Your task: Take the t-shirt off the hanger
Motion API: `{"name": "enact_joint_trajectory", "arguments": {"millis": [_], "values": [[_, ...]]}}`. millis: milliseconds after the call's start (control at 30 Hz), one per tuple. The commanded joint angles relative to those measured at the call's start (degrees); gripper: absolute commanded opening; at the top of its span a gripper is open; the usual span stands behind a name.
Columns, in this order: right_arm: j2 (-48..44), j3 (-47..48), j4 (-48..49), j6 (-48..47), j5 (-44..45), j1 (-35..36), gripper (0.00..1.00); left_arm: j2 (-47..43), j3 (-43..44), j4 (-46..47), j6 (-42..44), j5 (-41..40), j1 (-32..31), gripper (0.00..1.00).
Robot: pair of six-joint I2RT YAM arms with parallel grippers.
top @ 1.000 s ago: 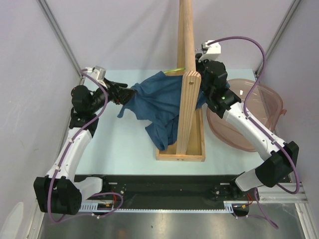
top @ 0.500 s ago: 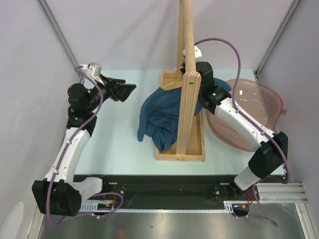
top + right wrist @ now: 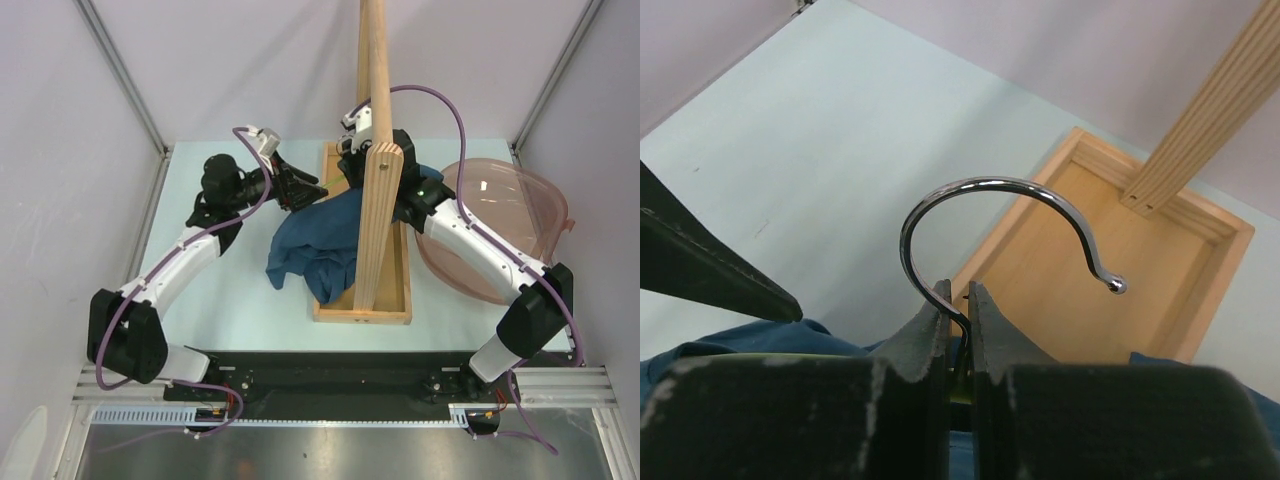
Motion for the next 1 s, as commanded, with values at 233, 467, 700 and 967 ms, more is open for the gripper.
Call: {"name": "enact_joint_trajectory", "arguments": {"millis": [233,467,700,967], "values": [[-1.5,2.4,1.9,-0.9,-5.0,1.0,0.0,4.6,5.9,-0.5,4.0,2.3,-1.6,0.53],[-2.0,2.2,3.2,0.0,-5.7,1.1,0.0,9.1,9.8,-5.6,6.8,1.8,-3.3,0.43],[-2.6,2.0,3.1,2.8,-4.4,1.2,0.07,8.9,9.9,-5.5,6.2,0.6,-3.4,0.0],[-11.5,-9.0,-0.5,11.8,8.4,-2.0,0.82,4.9,7.5,-4.5,4.6,-3.4,-2.5,0.0]]}}
